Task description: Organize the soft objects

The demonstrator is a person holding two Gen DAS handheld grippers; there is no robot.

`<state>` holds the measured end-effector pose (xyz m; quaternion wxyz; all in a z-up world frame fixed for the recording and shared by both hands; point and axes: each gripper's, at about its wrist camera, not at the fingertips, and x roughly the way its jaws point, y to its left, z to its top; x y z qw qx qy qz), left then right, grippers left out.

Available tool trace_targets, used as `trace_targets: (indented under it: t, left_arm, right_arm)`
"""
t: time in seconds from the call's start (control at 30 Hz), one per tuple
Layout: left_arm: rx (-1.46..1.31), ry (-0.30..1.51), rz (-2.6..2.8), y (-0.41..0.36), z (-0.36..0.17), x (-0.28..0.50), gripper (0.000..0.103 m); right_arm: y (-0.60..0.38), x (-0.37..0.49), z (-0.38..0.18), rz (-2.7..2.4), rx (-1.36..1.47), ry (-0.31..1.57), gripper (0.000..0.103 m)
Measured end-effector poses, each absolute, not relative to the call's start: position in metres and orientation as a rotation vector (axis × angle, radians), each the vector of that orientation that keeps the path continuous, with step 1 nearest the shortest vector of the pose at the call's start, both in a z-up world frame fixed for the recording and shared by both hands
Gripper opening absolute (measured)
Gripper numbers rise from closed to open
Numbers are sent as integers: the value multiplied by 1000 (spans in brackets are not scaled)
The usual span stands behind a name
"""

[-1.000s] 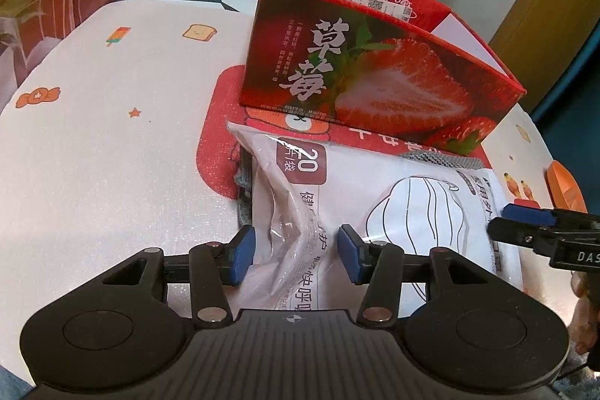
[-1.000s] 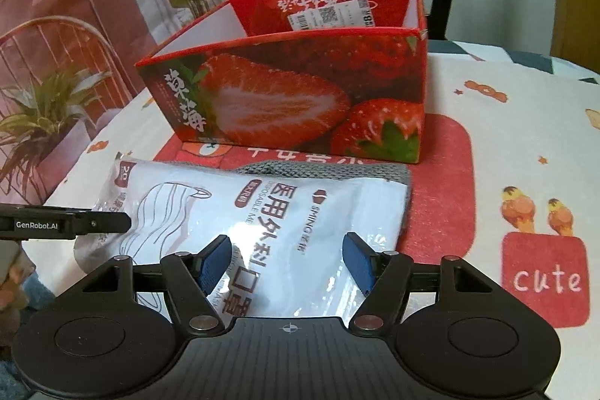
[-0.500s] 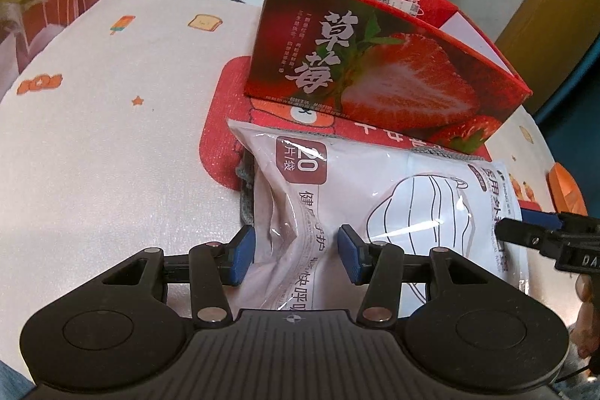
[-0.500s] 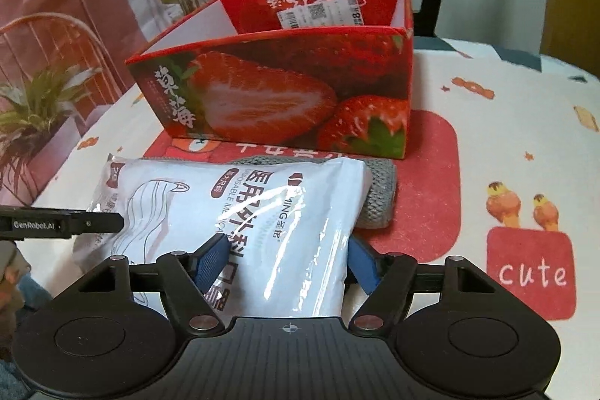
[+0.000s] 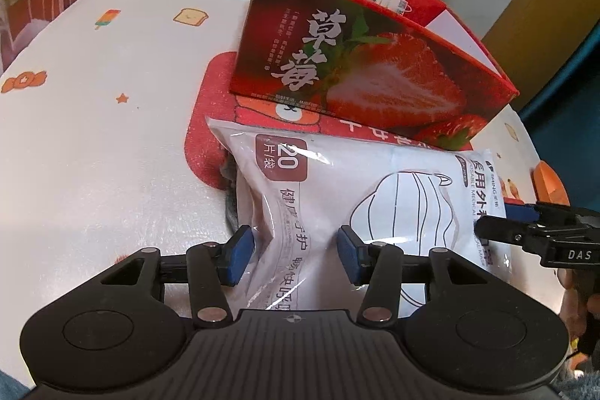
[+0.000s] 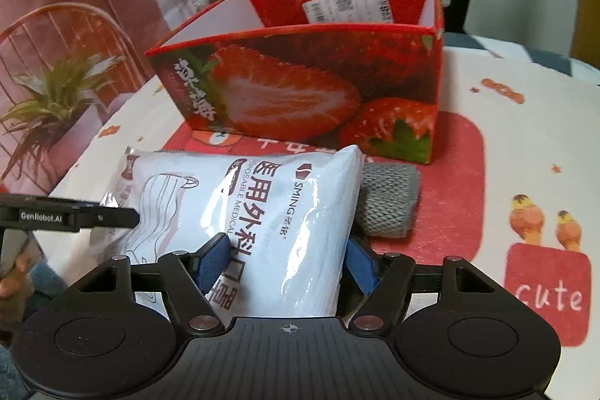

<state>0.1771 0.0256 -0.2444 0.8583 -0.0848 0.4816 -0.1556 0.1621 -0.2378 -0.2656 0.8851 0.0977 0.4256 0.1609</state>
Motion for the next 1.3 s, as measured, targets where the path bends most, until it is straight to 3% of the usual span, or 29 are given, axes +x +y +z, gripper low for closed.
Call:
trace_targets:
  t: [0.07, 0.17, 0.23, 0.3, 0.37, 0.8, 0.87, 1.0, 1.3]
  left_arm:
    - [-167, 1013, -337, 26, -243, 181, 52]
    - [-157, 1011, -325, 31, -237, 188, 52]
    - [-158, 1007, -308, 36, -233, 195, 52]
    - [-179, 995, -299, 43, -230, 204, 52]
    - [-213, 1007, -299, 49, -231, 214, 52]
    - [-169, 1071, -365, 44, -242, 232, 53]
    - [-161, 1077, -372, 43, -243, 235, 53]
    - [-147, 1052, -390, 43, -235, 233, 53]
    - [-192, 891, -405, 53, -191, 214, 53]
  right_arm:
    - [-237, 166, -265, 343, 187, 889, 63]
    - [-236, 171, -262, 359, 159, 883, 54]
    - [-236, 175, -260, 347, 123, 887, 38]
    - [-237, 179, -261, 344, 98, 901, 30]
    - [-241, 183, -262, 360, 116, 915, 31]
    - [-263, 237, -276, 445, 367, 1026, 55]
    - [-257, 241, -278, 445, 342, 1041, 54]
    - [-237, 232, -255, 501, 220, 983, 39]
    - [-210, 195, -182, 536, -143, 723, 37]
